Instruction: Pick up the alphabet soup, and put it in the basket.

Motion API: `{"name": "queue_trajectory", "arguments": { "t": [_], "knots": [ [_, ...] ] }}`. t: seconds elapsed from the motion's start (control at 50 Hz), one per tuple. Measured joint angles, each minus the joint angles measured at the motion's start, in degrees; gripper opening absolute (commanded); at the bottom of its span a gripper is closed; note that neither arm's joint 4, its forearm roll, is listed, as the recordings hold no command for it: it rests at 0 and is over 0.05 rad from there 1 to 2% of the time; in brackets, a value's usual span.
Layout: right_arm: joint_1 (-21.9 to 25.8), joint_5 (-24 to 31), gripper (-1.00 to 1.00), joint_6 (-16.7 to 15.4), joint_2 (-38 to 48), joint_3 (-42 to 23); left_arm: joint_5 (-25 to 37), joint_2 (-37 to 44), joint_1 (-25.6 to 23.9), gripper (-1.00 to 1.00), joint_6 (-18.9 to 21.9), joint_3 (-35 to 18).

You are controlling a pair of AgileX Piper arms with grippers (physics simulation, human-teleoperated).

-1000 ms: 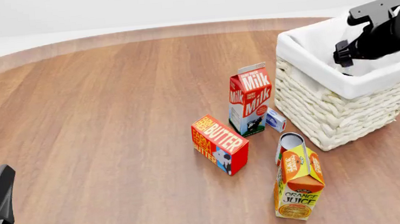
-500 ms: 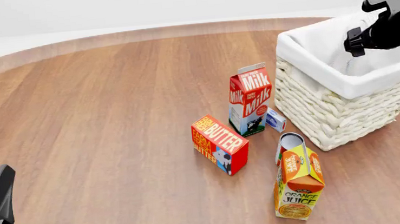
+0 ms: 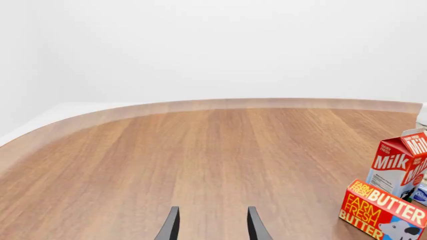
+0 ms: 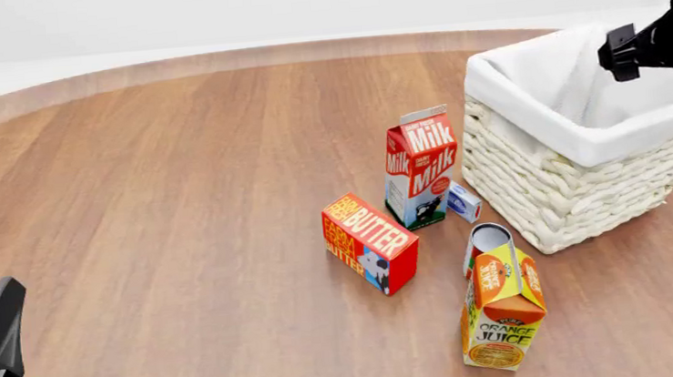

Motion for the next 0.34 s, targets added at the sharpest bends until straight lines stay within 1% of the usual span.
{"name": "queue_trajectory", "arguments": {
  "t": [0.24, 0.34],
  "knots": [
    [0.3, -1.3, 1.00, 0.1, -5.4, 4.0, 0.0, 0.0, 0.0, 1.00, 0.0, 0.0],
    [0.7, -1.7, 1.00, 1.1, -7.6, 5.4, 0.0, 0.0, 0.0, 1.00, 0.0, 0.0]
  ]
}}
